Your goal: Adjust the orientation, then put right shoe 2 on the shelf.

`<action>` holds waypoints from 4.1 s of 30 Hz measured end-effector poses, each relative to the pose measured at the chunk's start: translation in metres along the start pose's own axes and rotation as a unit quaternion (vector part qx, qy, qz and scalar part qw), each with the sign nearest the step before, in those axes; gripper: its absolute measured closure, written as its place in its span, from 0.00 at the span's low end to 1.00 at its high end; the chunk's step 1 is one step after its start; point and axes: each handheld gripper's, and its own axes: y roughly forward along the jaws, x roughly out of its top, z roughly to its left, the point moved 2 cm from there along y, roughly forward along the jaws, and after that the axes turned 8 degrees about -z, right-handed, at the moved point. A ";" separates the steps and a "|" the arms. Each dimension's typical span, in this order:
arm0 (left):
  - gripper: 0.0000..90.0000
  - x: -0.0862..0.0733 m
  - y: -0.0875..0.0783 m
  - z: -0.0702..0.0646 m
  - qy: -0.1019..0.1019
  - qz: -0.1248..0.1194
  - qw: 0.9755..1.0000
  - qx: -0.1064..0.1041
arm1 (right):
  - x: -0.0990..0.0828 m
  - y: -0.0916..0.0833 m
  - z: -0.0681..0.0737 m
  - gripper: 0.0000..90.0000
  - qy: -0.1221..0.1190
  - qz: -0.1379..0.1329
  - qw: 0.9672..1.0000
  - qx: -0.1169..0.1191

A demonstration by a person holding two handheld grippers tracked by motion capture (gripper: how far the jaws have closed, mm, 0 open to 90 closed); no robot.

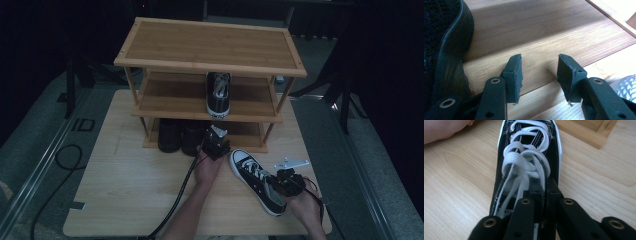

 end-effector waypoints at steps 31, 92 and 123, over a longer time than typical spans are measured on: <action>0.62 0.000 0.000 0.000 -0.001 0.000 1.000 -0.001 | 0.009 -0.033 -0.011 0.99 0.039 -0.056 0.997 0.023; 0.62 0.000 0.000 0.000 0.000 0.000 1.000 0.000 | 0.043 -0.068 -0.012 0.99 0.016 -0.087 0.995 0.042; 0.62 0.000 0.000 0.000 -0.001 0.000 1.000 -0.001 | 0.077 -0.089 -0.007 0.99 -0.020 -0.112 0.991 0.071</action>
